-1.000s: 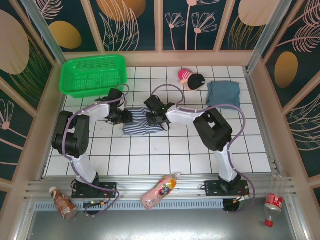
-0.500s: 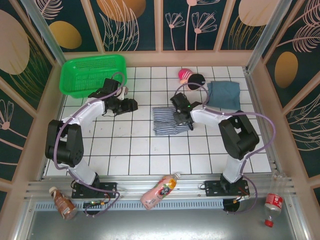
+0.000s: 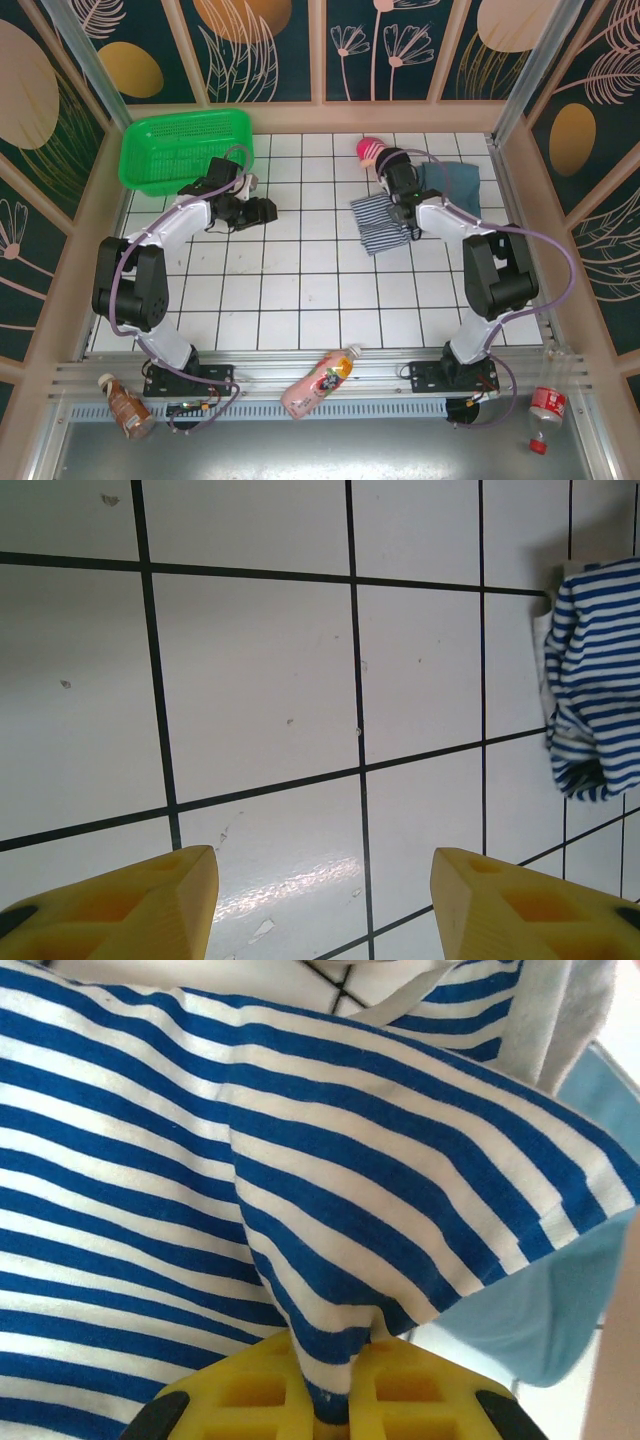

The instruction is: Fold and stack the tank tops

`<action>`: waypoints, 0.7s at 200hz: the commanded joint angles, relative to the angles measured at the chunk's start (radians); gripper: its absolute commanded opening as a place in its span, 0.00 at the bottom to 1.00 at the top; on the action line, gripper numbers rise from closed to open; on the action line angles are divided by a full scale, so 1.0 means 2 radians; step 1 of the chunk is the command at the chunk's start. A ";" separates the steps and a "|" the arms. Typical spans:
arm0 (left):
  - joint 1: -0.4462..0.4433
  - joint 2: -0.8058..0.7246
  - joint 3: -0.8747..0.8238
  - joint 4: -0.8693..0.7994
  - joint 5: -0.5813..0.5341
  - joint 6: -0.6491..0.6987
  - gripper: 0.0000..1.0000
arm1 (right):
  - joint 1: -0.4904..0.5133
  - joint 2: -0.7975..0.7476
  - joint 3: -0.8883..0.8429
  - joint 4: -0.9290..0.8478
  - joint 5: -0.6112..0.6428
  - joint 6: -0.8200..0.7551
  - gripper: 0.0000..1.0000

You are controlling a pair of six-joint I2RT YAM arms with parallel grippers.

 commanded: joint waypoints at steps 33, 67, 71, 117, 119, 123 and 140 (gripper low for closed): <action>-0.002 0.006 -0.011 -0.003 0.011 0.010 0.59 | -0.041 0.022 0.070 0.031 -0.001 -0.026 0.04; -0.002 0.019 -0.007 -0.009 0.013 0.014 0.59 | -0.069 0.039 0.113 0.013 -0.010 -0.025 0.04; -0.002 0.019 -0.007 -0.009 0.013 0.015 0.59 | -0.071 0.042 0.115 0.013 -0.009 -0.027 0.04; -0.002 0.021 -0.005 -0.017 0.014 0.019 0.60 | -0.112 0.066 0.162 -0.005 -0.023 -0.034 0.04; -0.002 0.022 -0.005 -0.017 0.014 0.020 0.60 | -0.113 0.067 0.165 -0.008 -0.026 -0.032 0.04; -0.002 0.022 -0.004 -0.018 0.014 0.019 0.59 | -0.116 0.070 0.170 -0.013 -0.032 -0.031 0.04; -0.002 0.024 -0.002 -0.021 0.014 0.021 0.59 | -0.125 0.072 0.186 -0.032 -0.055 -0.021 0.04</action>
